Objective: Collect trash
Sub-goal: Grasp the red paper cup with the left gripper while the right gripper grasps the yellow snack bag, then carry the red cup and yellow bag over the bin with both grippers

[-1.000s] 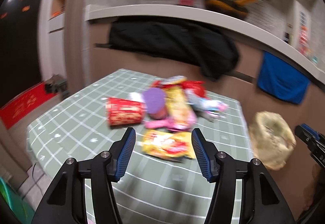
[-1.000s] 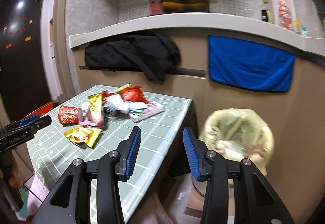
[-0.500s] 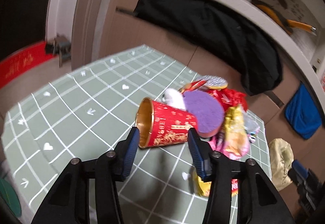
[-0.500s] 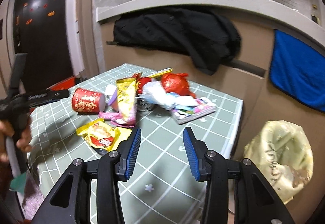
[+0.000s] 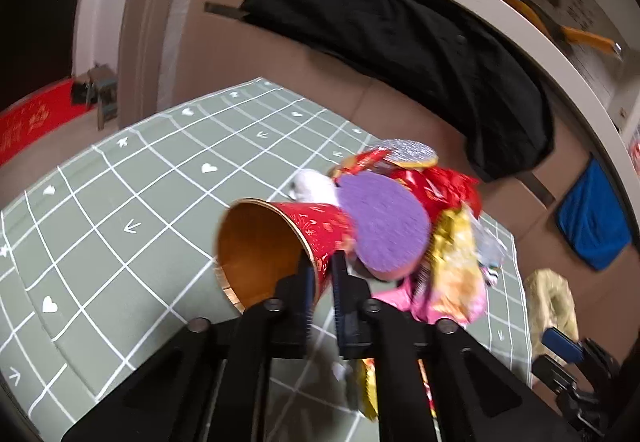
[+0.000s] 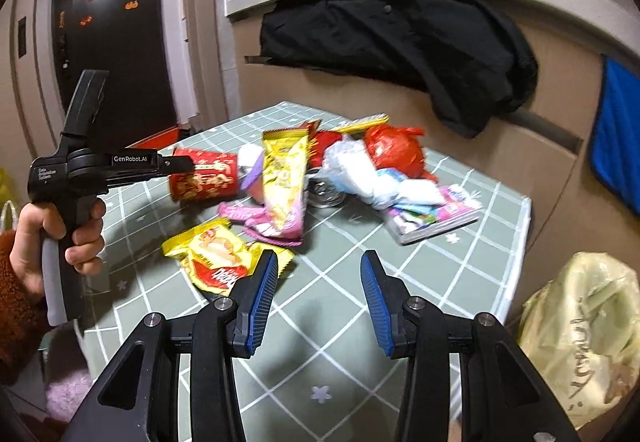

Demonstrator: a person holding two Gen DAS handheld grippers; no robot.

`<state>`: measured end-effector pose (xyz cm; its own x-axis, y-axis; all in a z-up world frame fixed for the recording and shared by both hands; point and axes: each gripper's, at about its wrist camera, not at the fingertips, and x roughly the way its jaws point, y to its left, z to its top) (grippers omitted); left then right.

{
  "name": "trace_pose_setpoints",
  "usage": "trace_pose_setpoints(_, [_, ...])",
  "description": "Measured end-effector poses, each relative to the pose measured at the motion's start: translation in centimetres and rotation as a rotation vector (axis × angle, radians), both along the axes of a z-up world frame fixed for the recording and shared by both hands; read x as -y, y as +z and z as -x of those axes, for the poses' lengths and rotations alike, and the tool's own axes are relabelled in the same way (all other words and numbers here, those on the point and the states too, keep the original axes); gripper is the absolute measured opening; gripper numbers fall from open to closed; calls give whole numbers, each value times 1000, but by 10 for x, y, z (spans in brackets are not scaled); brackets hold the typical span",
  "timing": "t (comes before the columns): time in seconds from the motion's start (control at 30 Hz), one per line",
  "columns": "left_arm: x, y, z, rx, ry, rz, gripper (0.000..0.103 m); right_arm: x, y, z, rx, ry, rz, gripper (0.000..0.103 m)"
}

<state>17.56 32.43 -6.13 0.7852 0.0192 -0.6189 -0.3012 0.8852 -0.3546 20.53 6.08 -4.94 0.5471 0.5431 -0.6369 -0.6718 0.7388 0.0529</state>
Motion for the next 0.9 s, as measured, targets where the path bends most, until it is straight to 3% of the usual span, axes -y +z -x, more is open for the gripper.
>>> trace_pose_setpoints(0.2, [14, 13, 31, 16, -17, -22, 3, -22, -12, -5, -80, 101, -5, 41])
trace_pose_setpoints(0.57, [27, 19, 80, 13, 8, -75, 3, -75, -20, -16, -104, 272, 66, 41])
trace_pose_setpoints(0.77, [29, 21, 87, 10, 11, -103, 3, -106, -38, -38, -146, 301, 114, 41])
trace_pose_setpoints(0.9, [31, 21, 89, 5, 6, -110, 3, -108, -53, -46, -223, 300, 122, 40])
